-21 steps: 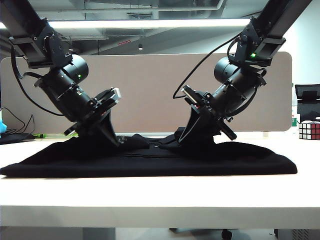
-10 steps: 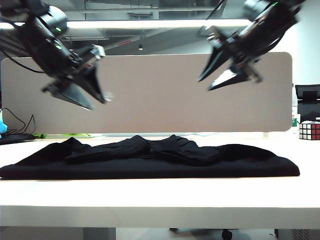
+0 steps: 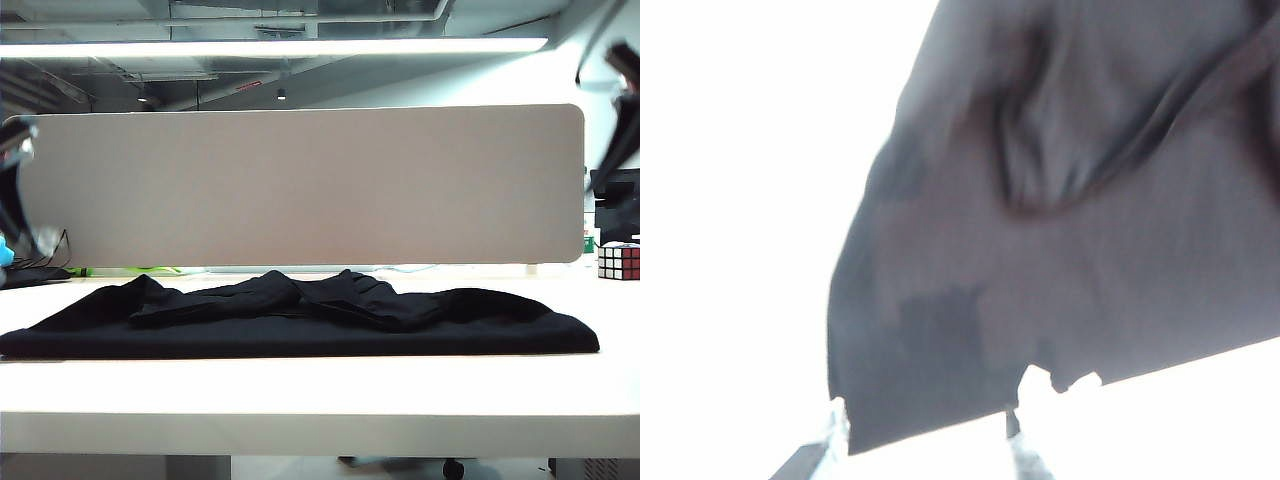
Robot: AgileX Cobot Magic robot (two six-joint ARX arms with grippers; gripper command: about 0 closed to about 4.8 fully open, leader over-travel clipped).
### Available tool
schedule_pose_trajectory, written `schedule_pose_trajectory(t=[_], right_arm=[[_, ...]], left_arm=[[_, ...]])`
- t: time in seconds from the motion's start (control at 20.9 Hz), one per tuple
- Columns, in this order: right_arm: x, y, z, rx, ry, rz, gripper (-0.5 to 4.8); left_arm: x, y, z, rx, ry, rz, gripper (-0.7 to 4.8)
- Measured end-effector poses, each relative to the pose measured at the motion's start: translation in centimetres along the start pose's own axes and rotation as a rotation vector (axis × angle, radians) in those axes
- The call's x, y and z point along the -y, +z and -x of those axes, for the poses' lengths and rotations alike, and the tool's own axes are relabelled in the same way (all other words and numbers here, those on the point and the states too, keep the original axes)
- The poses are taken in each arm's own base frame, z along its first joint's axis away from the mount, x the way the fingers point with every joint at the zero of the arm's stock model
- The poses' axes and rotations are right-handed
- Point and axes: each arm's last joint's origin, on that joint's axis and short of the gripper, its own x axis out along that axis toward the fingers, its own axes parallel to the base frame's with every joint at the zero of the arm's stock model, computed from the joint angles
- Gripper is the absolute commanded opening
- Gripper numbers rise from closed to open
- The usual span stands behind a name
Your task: Fold the bottom side of the T-shirt horizontally towards the center, about one-third of the way, then fold the sleeve back towards the center, creating a straight line along the edge of the T-shirt, and finally fold the bottom of the T-shirt up towards the top, creating a neat rectangle.
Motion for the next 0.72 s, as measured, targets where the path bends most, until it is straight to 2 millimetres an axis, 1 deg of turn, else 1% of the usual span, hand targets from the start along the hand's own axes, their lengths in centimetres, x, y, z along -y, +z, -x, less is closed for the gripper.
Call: schedule_pose_trajectory(t=[0.05,0.1,0.19,0.24,0.29,0.34,0.43,0.72], right_arm=[[0.5,-0.6,-0.6,-0.012,0.005,-0.017,2.22],[1.4,-1.6,-1.6,-0.033,0.012,-0.047,2.22],[2.1,-2.5,-2.5,-0.027,0.017,-0.064,2.22],[2.3,-2.7,-2.7,-0.016,0.018,-0.063,2.26],[2.5,-2.8,-2.9,-0.014,0.017,-0.068,2.6],[2.8,-3.2,-3.1,-0.017,0.008,-0.077,2.69],[2.9,-3.3,-3.2,-0.017,-0.003,-0.082,2.72],[3.5,-3.0,-4.1,-0.021,-0.014,-0.092,2.72]], left_arm=[[-0.2,-0.5,-0.4,-0.006,-0.005,0.011,2.18],[-0.6,-1.3,-1.2,0.001,-0.015,0.024,2.18],[-1.1,-1.6,-1.7,0.036,-0.012,0.035,2.23],[-1.2,-1.7,-1.9,0.04,-0.005,0.037,2.44],[-1.3,-1.7,-2.0,0.037,0.002,0.042,2.77],[-1.5,-1.8,-2.3,0.024,0.015,0.049,2.9],[-1.6,-1.9,-2.4,0.016,0.032,0.051,3.03],[-1.8,-2.0,-2.4,0.019,0.104,0.052,3.06]])
